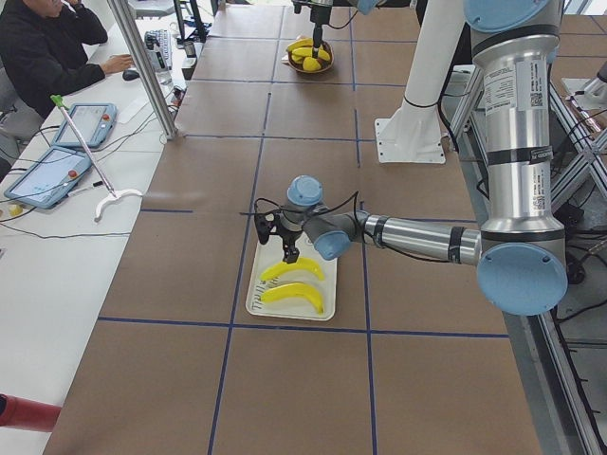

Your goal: Transfer all bananas from basket to plate

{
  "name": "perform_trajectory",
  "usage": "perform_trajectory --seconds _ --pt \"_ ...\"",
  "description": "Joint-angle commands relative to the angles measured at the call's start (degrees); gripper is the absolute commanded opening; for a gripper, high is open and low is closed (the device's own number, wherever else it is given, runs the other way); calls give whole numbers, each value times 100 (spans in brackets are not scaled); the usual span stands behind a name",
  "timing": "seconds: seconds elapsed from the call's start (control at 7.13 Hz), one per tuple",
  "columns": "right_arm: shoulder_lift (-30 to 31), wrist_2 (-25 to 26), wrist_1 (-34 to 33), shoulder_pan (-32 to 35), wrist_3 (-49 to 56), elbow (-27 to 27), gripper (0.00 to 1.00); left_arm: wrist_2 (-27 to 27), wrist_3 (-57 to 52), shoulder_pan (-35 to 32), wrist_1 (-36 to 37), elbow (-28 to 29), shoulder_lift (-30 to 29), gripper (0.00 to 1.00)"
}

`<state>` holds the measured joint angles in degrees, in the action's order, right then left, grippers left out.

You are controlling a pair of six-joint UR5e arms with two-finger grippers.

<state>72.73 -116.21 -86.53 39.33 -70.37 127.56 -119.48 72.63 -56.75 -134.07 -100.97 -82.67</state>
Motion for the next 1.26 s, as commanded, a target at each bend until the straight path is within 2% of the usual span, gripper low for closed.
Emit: perform_trajectory --seconds 0.0,0.28,0.42,0.84,1.12 --pt "1020 63 40 249 460 111 100 -199 49 -100 21 -213 -335 100" --pt "1838 308 -21 442 1504 103 100 -216 67 -91 21 -274 -433 100" --pt "2094 605 -30 409 1857 42 100 -216 75 -82 21 -275 -486 100" --pt "2053 1194 -1073 208 2229 -38 100 -155 715 295 13 -275 -767 100" --pt "2079 1214 -1129 197 2526 -247 100 -172 734 436 21 -240 -934 100"
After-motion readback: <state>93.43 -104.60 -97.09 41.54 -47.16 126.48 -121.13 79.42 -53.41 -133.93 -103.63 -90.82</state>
